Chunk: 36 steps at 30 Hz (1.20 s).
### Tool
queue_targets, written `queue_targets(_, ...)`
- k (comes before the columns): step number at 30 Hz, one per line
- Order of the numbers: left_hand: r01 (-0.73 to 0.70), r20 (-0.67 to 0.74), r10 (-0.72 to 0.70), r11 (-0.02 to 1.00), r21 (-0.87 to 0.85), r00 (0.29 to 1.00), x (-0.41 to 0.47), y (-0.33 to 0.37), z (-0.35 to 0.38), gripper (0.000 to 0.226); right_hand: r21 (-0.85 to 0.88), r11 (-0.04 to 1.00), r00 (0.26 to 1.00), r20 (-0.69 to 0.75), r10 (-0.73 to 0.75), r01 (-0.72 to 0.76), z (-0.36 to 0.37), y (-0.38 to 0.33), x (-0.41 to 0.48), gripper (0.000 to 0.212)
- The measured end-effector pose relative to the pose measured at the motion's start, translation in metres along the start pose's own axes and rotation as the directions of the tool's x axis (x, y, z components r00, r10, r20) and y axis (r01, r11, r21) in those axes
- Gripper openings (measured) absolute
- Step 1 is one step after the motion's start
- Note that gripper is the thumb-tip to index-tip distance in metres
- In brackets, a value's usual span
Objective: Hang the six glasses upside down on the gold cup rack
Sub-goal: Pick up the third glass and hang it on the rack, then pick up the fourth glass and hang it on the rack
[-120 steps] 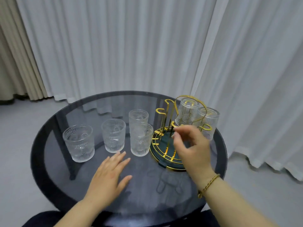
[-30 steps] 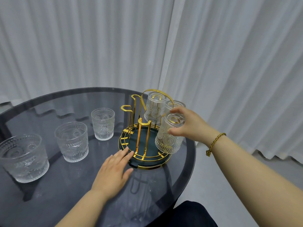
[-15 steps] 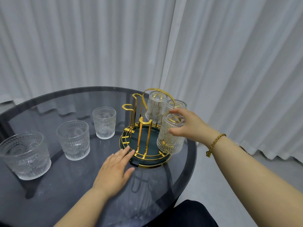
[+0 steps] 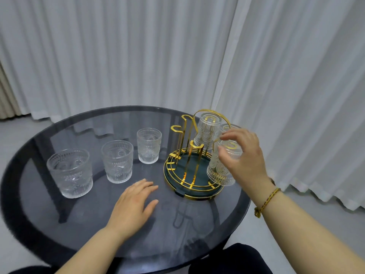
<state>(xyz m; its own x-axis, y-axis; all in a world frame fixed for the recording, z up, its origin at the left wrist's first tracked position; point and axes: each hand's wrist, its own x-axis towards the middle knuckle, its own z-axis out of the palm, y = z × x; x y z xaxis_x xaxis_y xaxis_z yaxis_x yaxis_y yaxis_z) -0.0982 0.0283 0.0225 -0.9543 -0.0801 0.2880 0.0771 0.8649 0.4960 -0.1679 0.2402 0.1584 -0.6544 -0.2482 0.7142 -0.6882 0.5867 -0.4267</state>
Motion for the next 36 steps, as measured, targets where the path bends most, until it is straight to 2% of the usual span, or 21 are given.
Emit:
queue_targets(3,0.08,-0.06,-0.078,0.996,0.033,0.995,-0.025,-0.021,-0.021,0.031,0.146,0.987,0.989,0.117,-0.088,0.071,0.03,-0.025,-0.016,0.015)
queue_targets(5,0.127,-0.096,-0.122,0.991,0.05,0.988,-0.038,-0.032,-0.029,0.028,0.226,0.974,0.972,0.22,-0.076,0.025,0.055,-0.033,-0.027,0.016)
queue_targets(7,0.18,-0.119,-0.169,0.98,0.086,0.978,-0.05,-0.044,-0.038,0.028,0.292,0.952,0.941,0.338,-0.011,-0.094,0.088,-0.041,-0.04,0.023)
queue_targets(11,0.243,-0.1,-0.232,0.962,0.127,0.968,-0.059,-0.062,-0.042,0.034,0.327,0.858,0.827,0.533,0.179,-0.397,0.153,-0.051,-0.057,0.053)
queue_targets(16,0.249,-0.118,-0.233,0.958,0.143,0.965,-0.055,-0.064,-0.038,0.033,0.234,0.794,0.719,0.613,0.327,-0.561,0.208,-0.055,-0.054,0.09)
queue_targets(18,0.255,-0.126,-0.238,0.957,0.138,0.963,-0.055,-0.067,-0.037,0.032,0.158,0.826,0.715,0.602,0.354,-0.542,0.223,-0.056,-0.049,0.099)
queue_targets(20,0.253,-0.122,-0.237,0.957,0.141,0.964,-0.055,-0.067,-0.038,0.03,0.15,0.832,0.742,0.556,0.375,-0.534,0.234,-0.057,-0.043,0.103)
queue_targets(26,0.235,-0.124,-0.218,0.961,0.144,0.968,-0.052,-0.066,-0.039,0.024,0.135,0.839,0.767,0.5,0.402,-0.527,0.252,-0.056,-0.033,0.104)
queue_targets(29,0.225,-0.119,-0.209,0.964,0.142,0.971,-0.052,-0.068,-0.038,0.028,0.106,0.847,0.769,0.489,0.412,-0.521,0.257,-0.054,-0.03,0.092)
queue_targets(32,0.225,-0.116,-0.21,0.964,0.144,0.971,-0.052,-0.068,-0.038,0.029,0.198,0.801,0.751,0.524,0.401,-0.566,0.254,-0.051,-0.027,0.075)
queue_targets(36,0.224,-0.093,-0.212,0.962,0.157,0.973,-0.052,-0.072,-0.036,0.033,0.296,0.745,0.738,0.566,0.368,-0.599,0.24,-0.05,-0.033,0.067)
